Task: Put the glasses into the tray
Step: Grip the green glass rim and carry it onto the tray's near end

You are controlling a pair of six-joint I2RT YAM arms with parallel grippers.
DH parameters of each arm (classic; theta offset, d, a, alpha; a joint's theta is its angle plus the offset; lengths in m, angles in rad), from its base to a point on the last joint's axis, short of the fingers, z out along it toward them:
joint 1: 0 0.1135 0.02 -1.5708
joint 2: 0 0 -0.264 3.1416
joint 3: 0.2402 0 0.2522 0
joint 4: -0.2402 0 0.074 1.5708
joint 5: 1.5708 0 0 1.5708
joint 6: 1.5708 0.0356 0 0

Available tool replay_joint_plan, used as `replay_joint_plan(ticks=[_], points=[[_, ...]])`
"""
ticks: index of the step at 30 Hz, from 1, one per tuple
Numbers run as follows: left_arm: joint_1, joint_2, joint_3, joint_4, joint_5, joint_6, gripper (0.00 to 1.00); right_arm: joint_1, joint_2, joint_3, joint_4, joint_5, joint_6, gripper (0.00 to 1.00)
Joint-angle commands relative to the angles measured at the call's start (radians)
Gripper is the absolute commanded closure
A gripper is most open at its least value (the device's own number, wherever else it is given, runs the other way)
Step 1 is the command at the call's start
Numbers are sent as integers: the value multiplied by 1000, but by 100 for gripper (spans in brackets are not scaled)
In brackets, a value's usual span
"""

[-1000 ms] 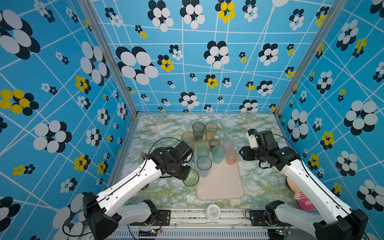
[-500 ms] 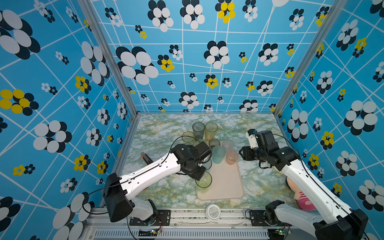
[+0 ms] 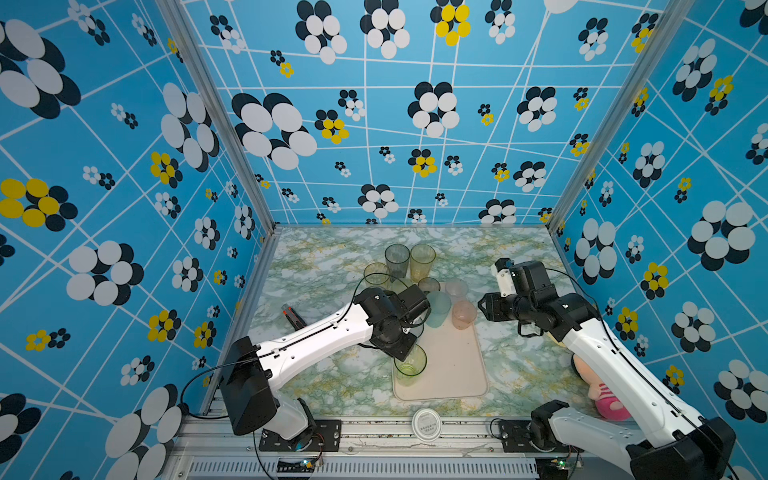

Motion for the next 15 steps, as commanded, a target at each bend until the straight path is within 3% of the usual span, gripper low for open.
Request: replay_joint_plan(ticks=[1,8,15], points=[[-6,10,16,12,-12,20,100,-5,6,12,-23,-12,-22,48],[-6,13,6,20,-11,18,97,-5,10,14,-22,-13,-22,48],[-6,6,-1,5,-20,18,86,-5,11,14,-22,-13,-20,48]])
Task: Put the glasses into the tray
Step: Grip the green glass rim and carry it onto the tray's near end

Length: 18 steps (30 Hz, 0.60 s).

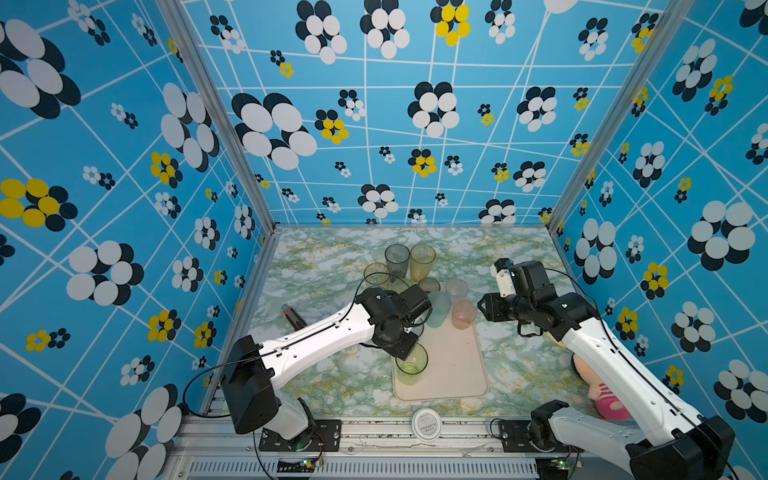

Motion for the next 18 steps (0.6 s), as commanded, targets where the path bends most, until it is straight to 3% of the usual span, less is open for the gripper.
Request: replay_joint_plan(ticks=[1,18], points=[[-6,1,-2,-17,-17,12,85,-5,5,13,-20,-13,-16,48],[-3,-28,-6,-18,-2,22,80,-5,9,12,-17,-15,-13,48]])
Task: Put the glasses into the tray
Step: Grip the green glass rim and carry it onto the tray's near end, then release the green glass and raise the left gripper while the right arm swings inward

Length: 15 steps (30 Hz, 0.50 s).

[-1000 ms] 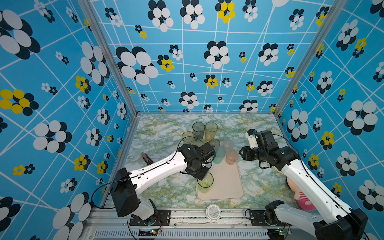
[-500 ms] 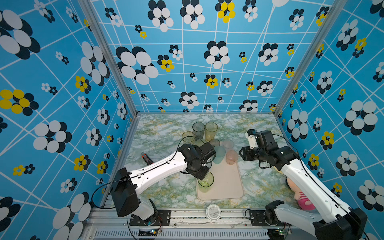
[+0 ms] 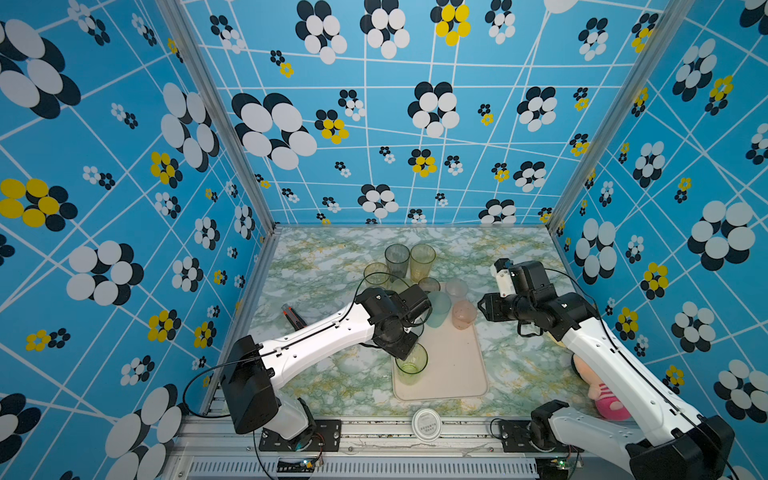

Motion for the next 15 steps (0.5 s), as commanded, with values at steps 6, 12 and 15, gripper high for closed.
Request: replay_joint_plan(ticks=[6,12,15], points=[[18,-69,-18,-18,9,28,79,-6,13,12,-18,-15,-13,48],[76,-141,-44,-22,5,41,79,-5,20,14,-22,-15,-15,48],[135,-212,-80,27,18,51,79,-6,25,16,-27,-13,-15,48]])
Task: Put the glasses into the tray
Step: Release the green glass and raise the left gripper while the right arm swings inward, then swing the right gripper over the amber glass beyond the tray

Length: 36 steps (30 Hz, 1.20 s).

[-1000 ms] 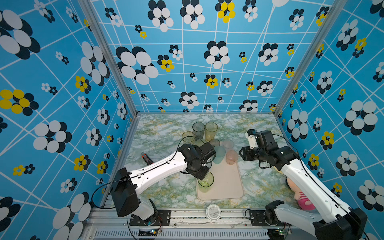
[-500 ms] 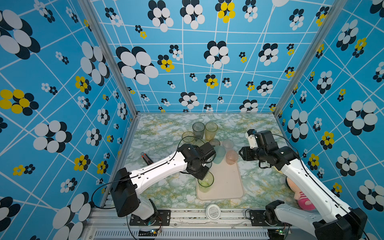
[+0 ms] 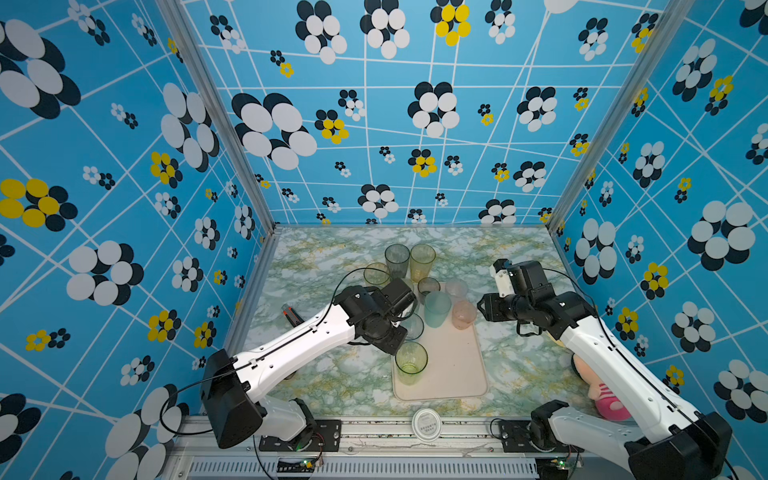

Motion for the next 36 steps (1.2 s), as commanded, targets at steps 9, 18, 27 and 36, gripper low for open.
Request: replay_joint_plan(ticks=[9,18,27,36], points=[[246,-327,-178,288,-75,-3,76,-5,52,60,-65,-10,-26,47],[312,-392,-238,441,-263,-8,72,23,134,196,-119,-12,-36,47],[401,-371,-253,495,-177,-11,69,158,266,412,-189,56,-53,47],[444,-392,-284,605,-114,-13,69,297,425,643,-224,95,-74,48]])
